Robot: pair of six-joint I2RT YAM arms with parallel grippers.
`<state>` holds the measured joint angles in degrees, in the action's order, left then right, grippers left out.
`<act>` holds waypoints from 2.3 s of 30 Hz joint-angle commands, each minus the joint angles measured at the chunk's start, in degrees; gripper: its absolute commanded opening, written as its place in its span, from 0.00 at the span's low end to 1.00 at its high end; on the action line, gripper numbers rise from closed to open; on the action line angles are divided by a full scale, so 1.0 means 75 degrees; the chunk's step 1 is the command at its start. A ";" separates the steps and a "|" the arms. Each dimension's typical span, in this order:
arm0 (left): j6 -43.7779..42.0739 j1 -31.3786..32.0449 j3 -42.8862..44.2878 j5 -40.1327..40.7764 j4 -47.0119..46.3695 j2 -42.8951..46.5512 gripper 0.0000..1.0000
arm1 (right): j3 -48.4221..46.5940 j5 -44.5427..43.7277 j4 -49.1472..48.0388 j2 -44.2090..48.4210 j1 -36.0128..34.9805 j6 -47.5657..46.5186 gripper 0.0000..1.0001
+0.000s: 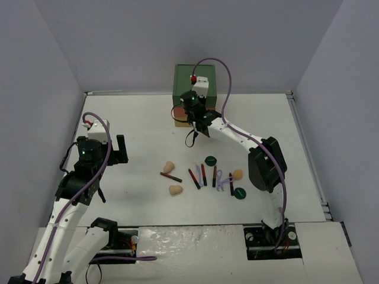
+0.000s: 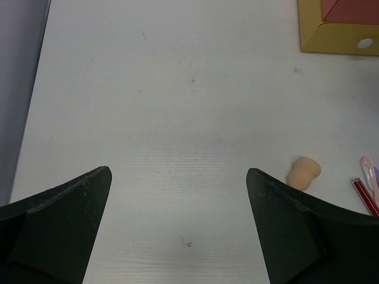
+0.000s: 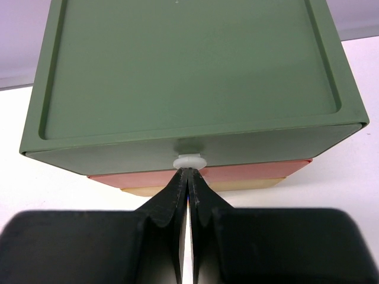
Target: Organize the makeup
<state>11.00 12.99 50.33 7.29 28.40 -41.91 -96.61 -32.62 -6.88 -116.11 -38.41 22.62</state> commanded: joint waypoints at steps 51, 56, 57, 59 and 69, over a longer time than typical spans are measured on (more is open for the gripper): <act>0.0138 -0.0127 0.0251 -0.0177 -0.0342 -0.0025 0.97 | -0.0800 0.0164 -0.0185 -0.0219 0.0270 -0.0188 0.39; 0.0138 -0.0139 0.0251 -0.0175 -0.0342 -0.0002 0.97 | -0.0883 0.0213 -0.0185 -0.0238 0.0270 -0.0299 0.38; 0.0138 -0.0139 0.0251 -0.0175 -0.0342 -0.0002 0.97 | -0.0888 0.0213 -0.0185 -0.0233 0.0270 -0.0309 0.38; 0.0144 -0.0139 0.0251 -0.0187 -0.0342 -0.0007 0.97 | -0.0905 0.0213 -0.0190 -0.0210 0.0270 -0.0332 0.38; 0.0161 -0.0150 0.0239 -0.0199 -0.0342 -0.0014 0.97 | -0.0970 0.0192 -0.0197 -0.0244 0.0258 -0.0370 0.32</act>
<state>11.20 12.25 50.33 6.02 28.40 -42.19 -100.66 -29.91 -4.95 -118.93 -37.06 20.13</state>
